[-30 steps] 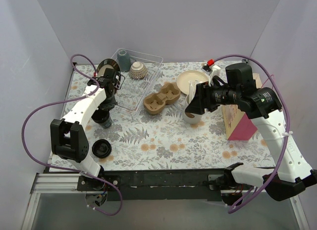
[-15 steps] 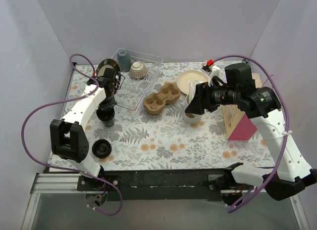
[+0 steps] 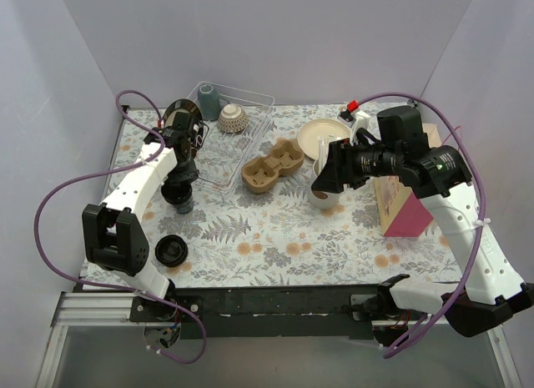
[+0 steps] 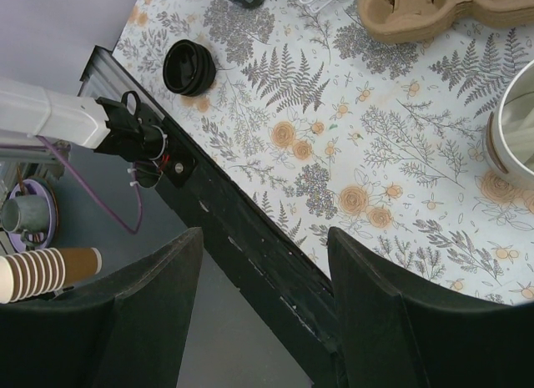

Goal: Pack the takeout coffee

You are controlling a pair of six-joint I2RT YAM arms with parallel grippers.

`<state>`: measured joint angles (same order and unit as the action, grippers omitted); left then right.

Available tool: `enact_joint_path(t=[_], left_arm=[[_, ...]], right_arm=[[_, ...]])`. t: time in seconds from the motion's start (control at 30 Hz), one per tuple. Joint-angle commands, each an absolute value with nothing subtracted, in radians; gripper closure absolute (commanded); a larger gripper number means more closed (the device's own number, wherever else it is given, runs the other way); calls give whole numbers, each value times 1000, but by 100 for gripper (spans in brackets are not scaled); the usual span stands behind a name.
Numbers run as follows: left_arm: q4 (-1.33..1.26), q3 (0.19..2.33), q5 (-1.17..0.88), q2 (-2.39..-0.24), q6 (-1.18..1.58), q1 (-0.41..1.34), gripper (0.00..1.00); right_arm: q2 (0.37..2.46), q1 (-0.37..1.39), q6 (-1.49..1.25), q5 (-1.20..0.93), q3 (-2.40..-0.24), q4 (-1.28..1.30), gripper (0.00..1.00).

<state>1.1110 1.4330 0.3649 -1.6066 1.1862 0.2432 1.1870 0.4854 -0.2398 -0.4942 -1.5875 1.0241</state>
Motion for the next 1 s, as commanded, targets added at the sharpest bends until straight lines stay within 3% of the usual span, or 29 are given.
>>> enact_joint_path(t=[0.0,0.37,0.97], left_arm=[[1042,1399,269,-1545,1146,238,71],[1025,1394,296,-1578,1120,238,83],[1014,1382,291,-1601,1114,238,83]], right_arm=[[1192,482,-238,-514,-1606,1023,31],[1195,483,-239,-512,-1608,1026,31],[1190,483,-236,-506,-1605,1032,31]])
